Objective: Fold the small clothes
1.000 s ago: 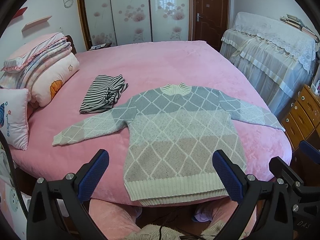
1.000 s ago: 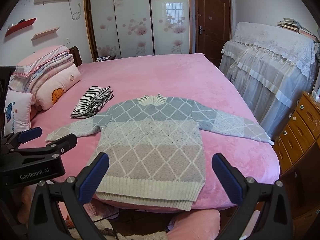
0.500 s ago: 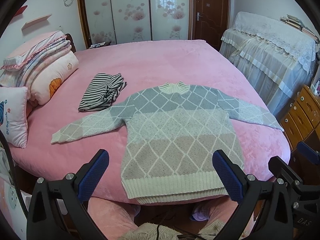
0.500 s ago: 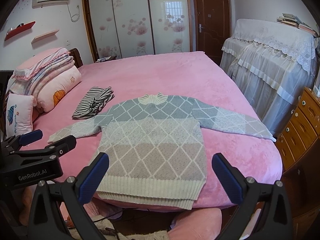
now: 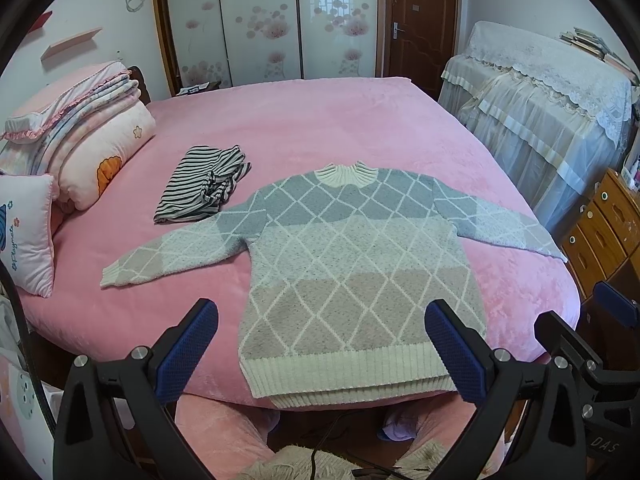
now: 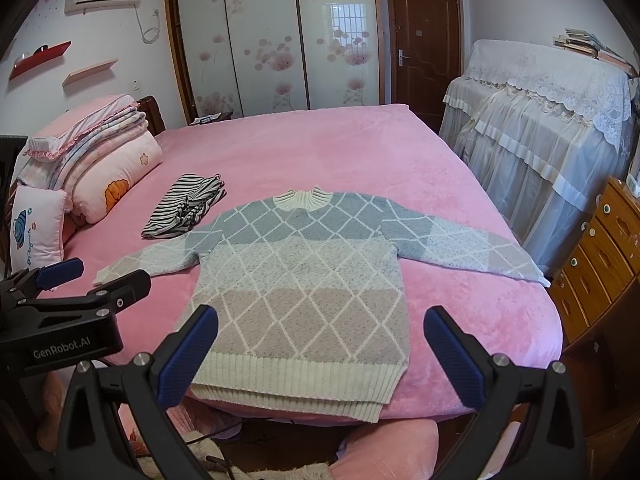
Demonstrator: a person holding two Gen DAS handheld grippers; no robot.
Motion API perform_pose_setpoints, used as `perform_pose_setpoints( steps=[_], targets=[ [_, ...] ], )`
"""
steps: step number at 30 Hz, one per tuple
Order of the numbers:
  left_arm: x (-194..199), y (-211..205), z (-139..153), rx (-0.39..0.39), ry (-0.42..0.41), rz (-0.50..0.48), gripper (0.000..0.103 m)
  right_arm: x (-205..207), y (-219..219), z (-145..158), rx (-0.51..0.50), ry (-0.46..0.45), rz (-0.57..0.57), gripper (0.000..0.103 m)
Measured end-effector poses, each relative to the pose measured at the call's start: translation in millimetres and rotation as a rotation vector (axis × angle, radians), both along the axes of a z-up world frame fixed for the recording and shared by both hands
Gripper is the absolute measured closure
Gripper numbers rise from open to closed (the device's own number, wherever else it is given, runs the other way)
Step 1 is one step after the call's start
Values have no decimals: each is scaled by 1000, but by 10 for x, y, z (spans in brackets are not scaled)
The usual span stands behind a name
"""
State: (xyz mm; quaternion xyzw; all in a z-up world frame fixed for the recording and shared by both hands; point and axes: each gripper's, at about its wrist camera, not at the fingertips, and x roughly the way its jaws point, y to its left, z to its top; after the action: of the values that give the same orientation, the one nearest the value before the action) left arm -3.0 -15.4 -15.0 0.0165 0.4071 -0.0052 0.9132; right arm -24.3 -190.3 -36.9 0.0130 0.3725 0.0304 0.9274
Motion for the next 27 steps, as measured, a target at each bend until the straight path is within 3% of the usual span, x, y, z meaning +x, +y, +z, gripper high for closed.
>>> perform_pose_setpoints(
  steps=[27],
  targets=[
    [441,-121,-52,-7,33,-8,0,340,-222,-117,-27,27,-34,0]
  ],
)
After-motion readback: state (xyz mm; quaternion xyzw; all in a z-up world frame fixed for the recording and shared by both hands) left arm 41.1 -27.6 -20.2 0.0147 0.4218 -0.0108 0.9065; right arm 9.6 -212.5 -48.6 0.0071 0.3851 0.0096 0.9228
